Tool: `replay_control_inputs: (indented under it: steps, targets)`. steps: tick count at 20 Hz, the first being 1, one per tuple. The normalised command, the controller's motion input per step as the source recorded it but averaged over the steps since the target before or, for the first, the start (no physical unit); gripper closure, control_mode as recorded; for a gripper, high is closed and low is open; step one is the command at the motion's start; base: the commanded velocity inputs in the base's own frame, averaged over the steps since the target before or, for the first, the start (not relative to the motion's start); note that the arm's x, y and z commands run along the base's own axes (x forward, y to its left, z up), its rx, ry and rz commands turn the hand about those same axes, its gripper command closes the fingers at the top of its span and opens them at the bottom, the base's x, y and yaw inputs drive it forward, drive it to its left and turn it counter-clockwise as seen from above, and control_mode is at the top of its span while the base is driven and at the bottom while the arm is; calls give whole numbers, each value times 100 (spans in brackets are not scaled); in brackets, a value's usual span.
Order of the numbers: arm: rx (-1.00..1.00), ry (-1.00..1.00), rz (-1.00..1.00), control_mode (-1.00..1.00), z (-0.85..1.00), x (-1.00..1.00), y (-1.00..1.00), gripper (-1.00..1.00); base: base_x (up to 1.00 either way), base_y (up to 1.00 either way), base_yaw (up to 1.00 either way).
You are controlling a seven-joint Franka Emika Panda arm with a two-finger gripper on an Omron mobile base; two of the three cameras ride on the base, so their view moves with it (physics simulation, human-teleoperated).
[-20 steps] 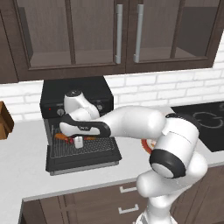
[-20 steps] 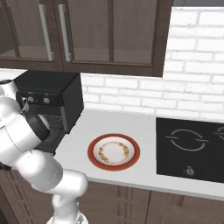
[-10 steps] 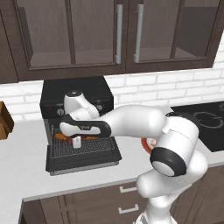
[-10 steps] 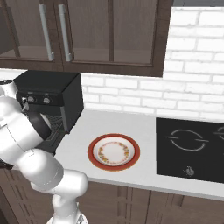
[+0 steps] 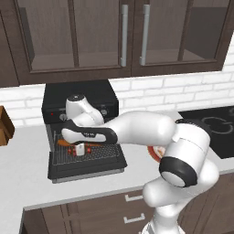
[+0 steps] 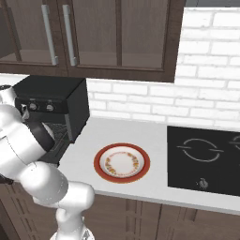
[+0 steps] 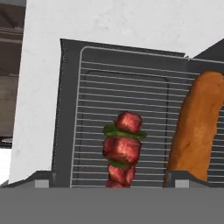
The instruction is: Pick up the kebab skewer and baguette bread, and place them inside the toaster oven. Close the toaster oven door and start by setting the timer.
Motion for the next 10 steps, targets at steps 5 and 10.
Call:
replay_control_inputs:
  steps: [5,10]
  targets:
    - [3,-9,-32,-100,24,-96,-8,-100,0,0,0]
    - [11,-4,-65,-100,5,-56,-23,-100,0,0,0]
